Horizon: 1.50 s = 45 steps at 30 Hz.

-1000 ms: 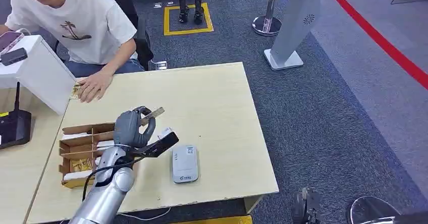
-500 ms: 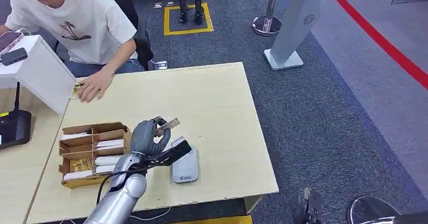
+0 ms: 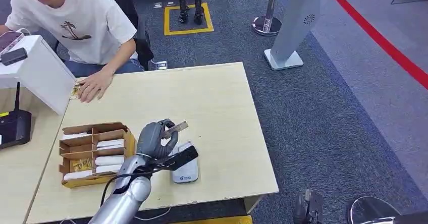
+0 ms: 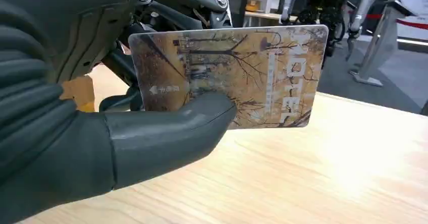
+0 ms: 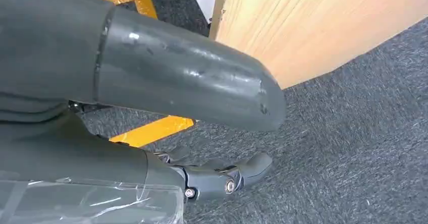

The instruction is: Pass the card to the sensor for recognition and then transmit it.

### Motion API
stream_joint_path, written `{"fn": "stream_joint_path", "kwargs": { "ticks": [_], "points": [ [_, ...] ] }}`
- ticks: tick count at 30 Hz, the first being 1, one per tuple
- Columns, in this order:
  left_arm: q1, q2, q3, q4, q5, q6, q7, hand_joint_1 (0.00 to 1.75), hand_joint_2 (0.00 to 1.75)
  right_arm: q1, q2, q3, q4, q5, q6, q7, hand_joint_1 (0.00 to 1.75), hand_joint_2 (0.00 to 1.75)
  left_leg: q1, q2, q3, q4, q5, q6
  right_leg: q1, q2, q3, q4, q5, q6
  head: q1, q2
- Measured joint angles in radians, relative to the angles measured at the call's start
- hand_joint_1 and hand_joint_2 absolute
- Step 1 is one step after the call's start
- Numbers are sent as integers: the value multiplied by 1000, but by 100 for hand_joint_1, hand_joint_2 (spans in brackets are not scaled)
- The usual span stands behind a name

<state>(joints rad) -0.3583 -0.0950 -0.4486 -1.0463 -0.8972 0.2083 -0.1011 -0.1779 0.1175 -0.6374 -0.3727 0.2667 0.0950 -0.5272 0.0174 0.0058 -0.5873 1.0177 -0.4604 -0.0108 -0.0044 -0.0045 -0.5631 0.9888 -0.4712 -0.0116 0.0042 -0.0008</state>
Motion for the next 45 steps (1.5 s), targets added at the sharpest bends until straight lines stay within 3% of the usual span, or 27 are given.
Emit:
{"fn": "stream_joint_path", "kwargs": {
  "ticks": [25, 45],
  "points": [
    [206, 55, -21, -144, -15, 36, 47, 175, 175, 44, 0, 0, -35, -47, 0, -4, 0, 0, 0, 0, 0, 0, -1, 1, 0, 0, 0, 0, -1, 1, 0, 0],
    [245, 66, 45, -144, -12, 34, 60, 175, 175, 50, 3, 0, -55, -55, 3, 1, 0, 0, 0, 0, 0, 0, -1, 1, 0, 0, 0, 0, -1, 1, 0, 0]
  ]
}}
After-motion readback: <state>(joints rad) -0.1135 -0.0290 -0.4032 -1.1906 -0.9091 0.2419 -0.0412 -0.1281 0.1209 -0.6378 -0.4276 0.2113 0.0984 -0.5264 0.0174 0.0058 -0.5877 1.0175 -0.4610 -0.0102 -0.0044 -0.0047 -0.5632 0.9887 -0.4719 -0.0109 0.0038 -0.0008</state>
